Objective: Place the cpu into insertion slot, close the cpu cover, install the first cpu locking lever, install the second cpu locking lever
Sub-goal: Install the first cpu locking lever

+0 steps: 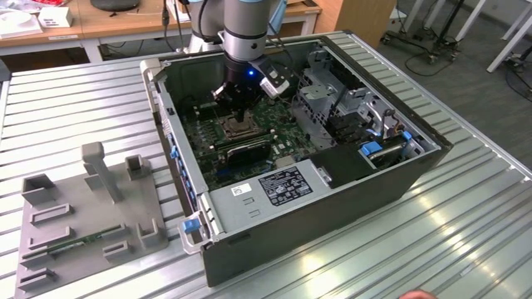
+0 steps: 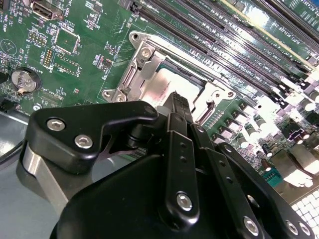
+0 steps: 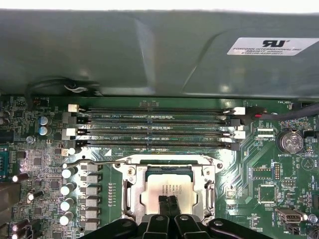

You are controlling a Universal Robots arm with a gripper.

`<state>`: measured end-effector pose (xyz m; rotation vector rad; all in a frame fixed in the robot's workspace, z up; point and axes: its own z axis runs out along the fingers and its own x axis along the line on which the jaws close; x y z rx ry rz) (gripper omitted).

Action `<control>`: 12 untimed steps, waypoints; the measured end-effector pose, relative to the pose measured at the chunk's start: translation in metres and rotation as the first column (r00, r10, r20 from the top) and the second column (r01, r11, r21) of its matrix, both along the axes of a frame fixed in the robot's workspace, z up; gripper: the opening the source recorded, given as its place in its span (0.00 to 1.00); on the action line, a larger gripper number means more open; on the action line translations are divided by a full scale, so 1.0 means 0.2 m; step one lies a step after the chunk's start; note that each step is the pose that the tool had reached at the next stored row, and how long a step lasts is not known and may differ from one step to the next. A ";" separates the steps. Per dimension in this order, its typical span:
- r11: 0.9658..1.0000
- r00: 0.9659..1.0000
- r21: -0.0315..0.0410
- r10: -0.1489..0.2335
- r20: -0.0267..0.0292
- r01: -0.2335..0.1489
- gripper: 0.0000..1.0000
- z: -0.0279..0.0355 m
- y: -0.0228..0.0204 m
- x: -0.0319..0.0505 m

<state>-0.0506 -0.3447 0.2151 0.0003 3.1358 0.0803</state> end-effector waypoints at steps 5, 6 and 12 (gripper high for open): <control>1.000 1.000 0.000 0.000 0.000 0.000 0.11 0.000 0.000 -0.007; 1.000 1.000 0.000 0.000 0.000 0.000 0.11 0.000 0.000 -0.012; 1.000 1.000 0.000 0.000 0.000 0.000 0.11 0.000 0.000 -0.062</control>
